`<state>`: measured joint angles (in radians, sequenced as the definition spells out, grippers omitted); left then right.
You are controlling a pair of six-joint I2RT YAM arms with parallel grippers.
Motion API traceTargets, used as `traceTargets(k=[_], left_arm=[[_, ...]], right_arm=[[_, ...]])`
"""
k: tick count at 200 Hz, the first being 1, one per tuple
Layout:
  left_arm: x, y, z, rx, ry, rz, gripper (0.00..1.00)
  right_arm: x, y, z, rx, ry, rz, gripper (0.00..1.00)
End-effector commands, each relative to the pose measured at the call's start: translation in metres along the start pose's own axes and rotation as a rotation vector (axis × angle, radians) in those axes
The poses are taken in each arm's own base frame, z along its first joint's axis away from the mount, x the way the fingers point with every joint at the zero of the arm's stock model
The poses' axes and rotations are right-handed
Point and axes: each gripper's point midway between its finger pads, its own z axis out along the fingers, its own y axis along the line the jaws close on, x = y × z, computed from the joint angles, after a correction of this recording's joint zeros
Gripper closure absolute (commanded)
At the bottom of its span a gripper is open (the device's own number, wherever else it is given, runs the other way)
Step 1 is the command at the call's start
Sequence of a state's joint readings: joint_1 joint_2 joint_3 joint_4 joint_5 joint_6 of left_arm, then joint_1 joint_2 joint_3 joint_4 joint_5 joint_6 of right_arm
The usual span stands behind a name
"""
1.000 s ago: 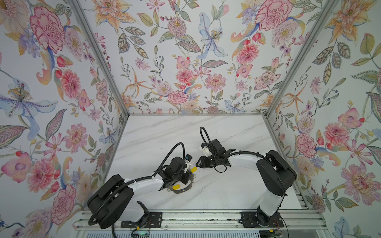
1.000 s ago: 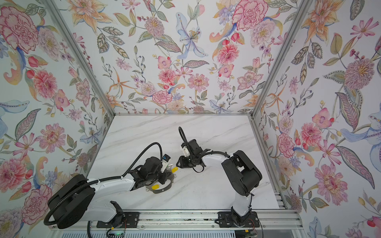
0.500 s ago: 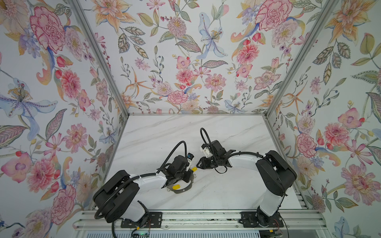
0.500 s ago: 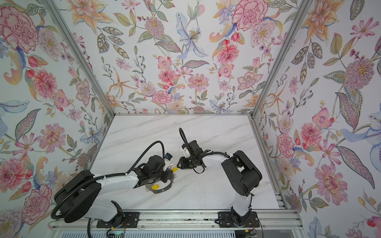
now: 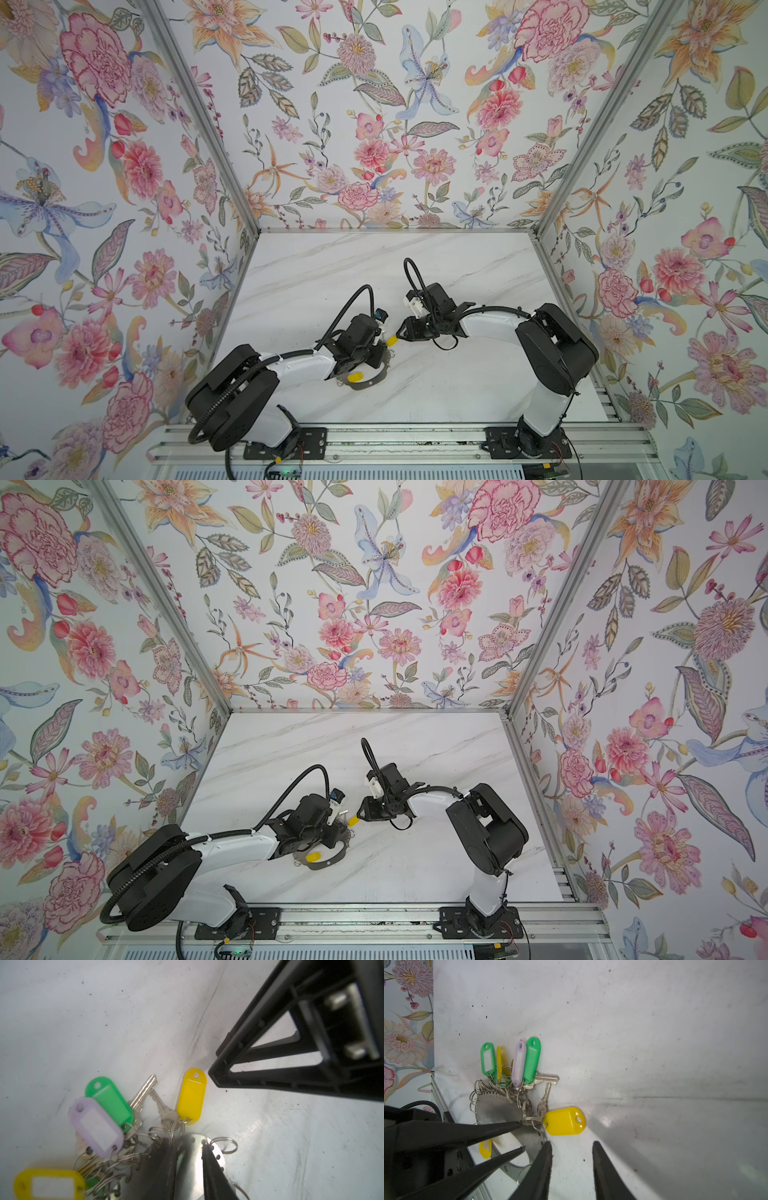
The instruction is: Remove the keys from the keyring
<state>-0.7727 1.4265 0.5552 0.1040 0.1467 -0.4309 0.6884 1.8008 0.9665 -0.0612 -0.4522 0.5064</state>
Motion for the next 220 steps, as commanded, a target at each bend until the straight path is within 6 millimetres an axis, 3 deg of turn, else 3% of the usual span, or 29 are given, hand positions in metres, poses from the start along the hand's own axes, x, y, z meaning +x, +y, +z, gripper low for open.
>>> traceTargets(k=[1,33,119,220], left_arm=[[-0.012,0.002,-0.012,-0.035,-0.046,-0.01,0.74],[-0.012,0.005,-0.015,-0.049,-0.061,-0.033,0.74],[0.014,-0.005,0.014,0.024,0.045,-0.05,0.8],[0.003,0.008,-0.002,-0.054,-0.003,-0.063,0.7]], right_arm=[[-0.004,-0.001,-0.004,0.003,-0.027,0.004,0.65],[-0.004,0.001,-0.002,-0.001,-0.027,0.002,0.65],[-0.003,0.001,-0.004,0.002,-0.027,-0.002,0.65],[-0.002,0.0,-0.002,0.005,-0.022,-0.001,0.65]])
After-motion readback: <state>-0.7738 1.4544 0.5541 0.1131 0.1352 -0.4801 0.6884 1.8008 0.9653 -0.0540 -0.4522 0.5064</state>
